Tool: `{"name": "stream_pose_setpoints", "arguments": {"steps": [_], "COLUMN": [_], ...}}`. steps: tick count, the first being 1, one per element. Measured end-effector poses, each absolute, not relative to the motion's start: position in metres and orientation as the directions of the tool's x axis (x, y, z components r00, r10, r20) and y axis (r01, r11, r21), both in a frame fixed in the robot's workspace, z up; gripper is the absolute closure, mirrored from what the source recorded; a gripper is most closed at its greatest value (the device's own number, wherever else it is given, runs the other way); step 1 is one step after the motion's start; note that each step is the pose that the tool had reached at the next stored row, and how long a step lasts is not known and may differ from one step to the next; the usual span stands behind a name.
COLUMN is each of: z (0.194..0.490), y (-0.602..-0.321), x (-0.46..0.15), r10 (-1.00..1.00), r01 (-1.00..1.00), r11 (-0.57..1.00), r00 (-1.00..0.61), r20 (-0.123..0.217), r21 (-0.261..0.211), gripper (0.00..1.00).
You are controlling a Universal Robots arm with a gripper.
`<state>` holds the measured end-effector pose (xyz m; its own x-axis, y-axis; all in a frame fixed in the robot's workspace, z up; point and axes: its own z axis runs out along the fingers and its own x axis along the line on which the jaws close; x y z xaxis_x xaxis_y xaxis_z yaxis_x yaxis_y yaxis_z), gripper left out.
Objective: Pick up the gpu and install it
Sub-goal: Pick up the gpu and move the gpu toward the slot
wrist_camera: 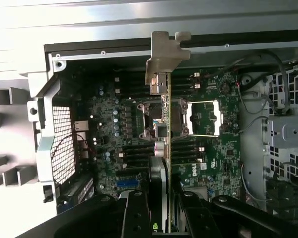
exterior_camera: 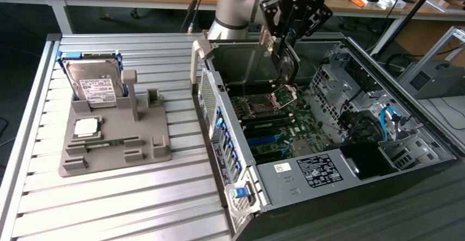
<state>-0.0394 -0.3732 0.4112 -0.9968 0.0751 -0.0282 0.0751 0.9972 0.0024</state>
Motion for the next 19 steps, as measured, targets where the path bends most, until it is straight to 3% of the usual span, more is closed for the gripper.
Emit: {"name": "stream_pose_setpoints", "arguments": {"steps": [19], "z": [0.400], "y": [-0.383], "x": [-0.038], "r10": [0.075], "r01": [0.075], "r11": [0.997], "r00": [-0.997], "r20": [-0.028], "r21": [0.003], "gripper": [0.73]}}
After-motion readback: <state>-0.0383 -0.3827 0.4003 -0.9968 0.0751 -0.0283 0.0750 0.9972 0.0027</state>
